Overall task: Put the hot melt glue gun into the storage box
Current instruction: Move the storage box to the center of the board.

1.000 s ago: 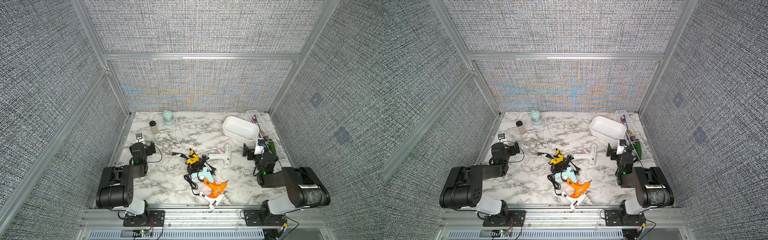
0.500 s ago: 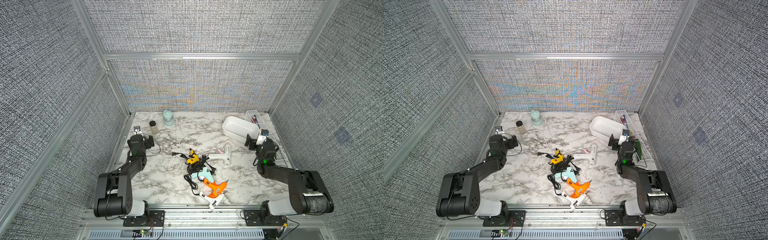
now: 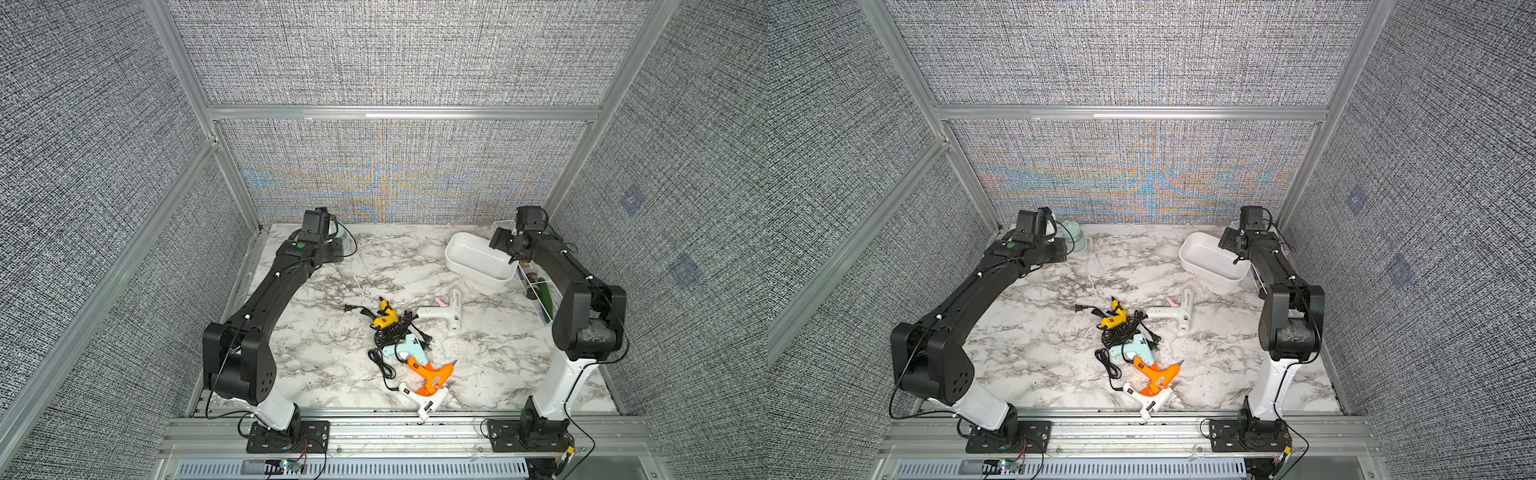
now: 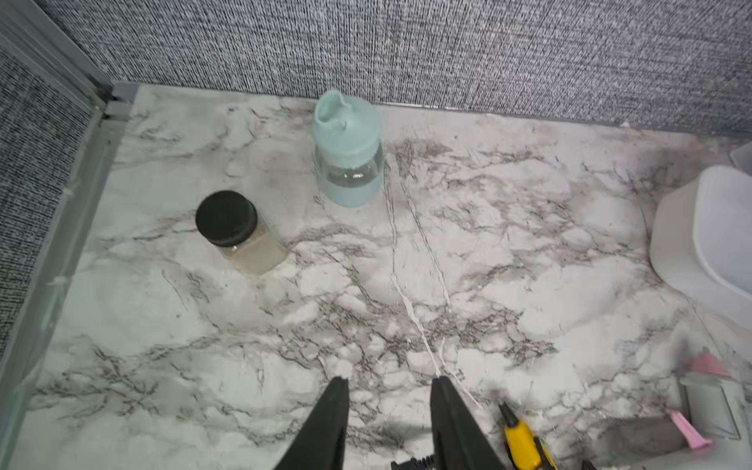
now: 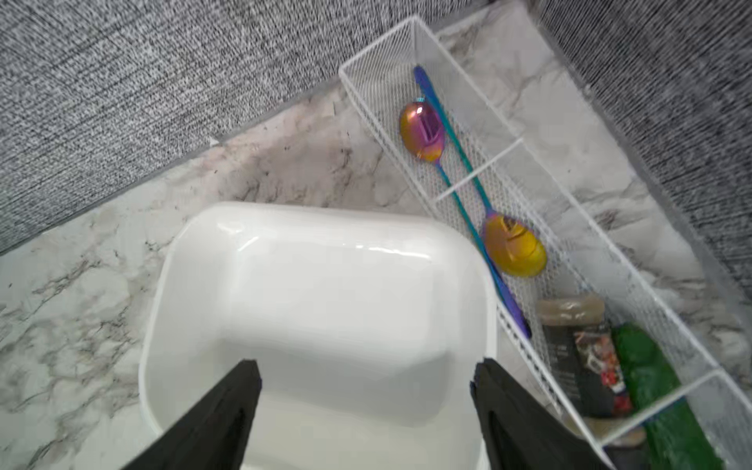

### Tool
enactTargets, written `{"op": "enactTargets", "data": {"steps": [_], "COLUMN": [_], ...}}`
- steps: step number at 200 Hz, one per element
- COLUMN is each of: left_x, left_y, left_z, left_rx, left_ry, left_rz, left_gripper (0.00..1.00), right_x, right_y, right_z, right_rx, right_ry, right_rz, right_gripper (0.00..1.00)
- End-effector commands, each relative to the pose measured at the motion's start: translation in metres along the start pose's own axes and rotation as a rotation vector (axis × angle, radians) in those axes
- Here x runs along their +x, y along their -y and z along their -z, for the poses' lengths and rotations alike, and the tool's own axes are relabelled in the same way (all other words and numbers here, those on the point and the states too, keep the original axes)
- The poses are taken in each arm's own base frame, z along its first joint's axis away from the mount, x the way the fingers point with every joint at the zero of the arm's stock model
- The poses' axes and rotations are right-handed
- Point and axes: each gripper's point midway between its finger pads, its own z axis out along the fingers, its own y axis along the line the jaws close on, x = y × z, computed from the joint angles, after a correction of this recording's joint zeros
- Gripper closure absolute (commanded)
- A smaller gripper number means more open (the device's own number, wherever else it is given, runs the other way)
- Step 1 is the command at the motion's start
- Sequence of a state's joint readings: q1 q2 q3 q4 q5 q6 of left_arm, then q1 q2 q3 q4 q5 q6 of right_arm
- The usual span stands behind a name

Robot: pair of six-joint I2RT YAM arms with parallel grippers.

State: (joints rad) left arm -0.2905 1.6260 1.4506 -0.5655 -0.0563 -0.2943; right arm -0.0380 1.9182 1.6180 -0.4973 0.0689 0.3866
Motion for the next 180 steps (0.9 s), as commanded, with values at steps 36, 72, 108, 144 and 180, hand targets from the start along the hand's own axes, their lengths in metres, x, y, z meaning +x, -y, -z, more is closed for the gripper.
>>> {"op": "enactTargets", "data": {"steps": [36,72,108,144,180], "left_x": [0.037,0.046,0.049,0.046,0.044], "left_y": [0.026,0.032,0.035,0.033,0.032], "left_z": [-0.014,-0.019,-0.022,-0.017,-0.015], "left_rx": [0.011,0.009,0.009,-0.001,-0.011], "left_ry": [-0.2,-0.225,-0.234,-0.225,-0.22], "left_rz": [0.012,-0.005,-0.015,-0.026,-0.029], "left_gripper": [0.76,0.75,0.75,0.83,0.84], "right_x": [0.055,0.065,0.078,0.079,0.068], "right_y": [0.038,0.052,0.058,0.072,0.07], "right_z": [-0.016,-0.016,-0.035,-0.054,-0.064], "right_rx": [0.032,0.071,0.076,0.08,0.074], "right_ry": [-0.257,-0.271,-0.302,-0.312,-0.295], "right_rz": [-0.182,-0.192,-0.201,-0.233,-0.208], "right_gripper": [0.17,0.17,0.29,0.37,0.52]}}
